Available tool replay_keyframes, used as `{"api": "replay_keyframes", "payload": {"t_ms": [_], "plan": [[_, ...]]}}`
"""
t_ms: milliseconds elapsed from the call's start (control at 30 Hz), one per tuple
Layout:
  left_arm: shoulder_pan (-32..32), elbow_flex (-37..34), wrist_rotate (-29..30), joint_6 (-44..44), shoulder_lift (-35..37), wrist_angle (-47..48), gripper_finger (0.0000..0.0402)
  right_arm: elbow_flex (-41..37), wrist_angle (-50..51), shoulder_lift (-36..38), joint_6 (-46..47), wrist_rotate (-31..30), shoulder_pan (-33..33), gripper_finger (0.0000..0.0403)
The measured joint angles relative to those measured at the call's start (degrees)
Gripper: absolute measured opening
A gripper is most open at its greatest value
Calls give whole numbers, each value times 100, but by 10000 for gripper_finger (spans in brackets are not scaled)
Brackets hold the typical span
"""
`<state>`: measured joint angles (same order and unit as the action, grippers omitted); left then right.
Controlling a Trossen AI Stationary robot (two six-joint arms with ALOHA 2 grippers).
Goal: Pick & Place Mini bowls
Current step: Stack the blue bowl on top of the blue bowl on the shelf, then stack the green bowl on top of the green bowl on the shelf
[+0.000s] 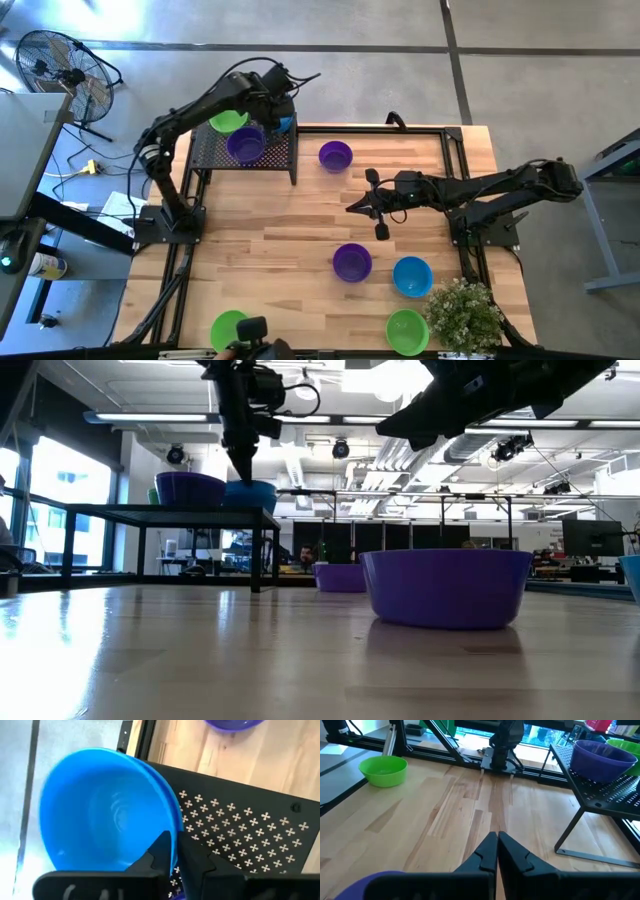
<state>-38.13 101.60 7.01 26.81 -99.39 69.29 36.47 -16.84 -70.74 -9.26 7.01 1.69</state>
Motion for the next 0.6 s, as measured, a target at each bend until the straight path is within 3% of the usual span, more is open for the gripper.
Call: {"api": "replay_keyframes", "payload": {"t_ms": [600], "plan": [[2,0,22,-50,15,296,103,0,0,0,-17,2,0,4]]}}
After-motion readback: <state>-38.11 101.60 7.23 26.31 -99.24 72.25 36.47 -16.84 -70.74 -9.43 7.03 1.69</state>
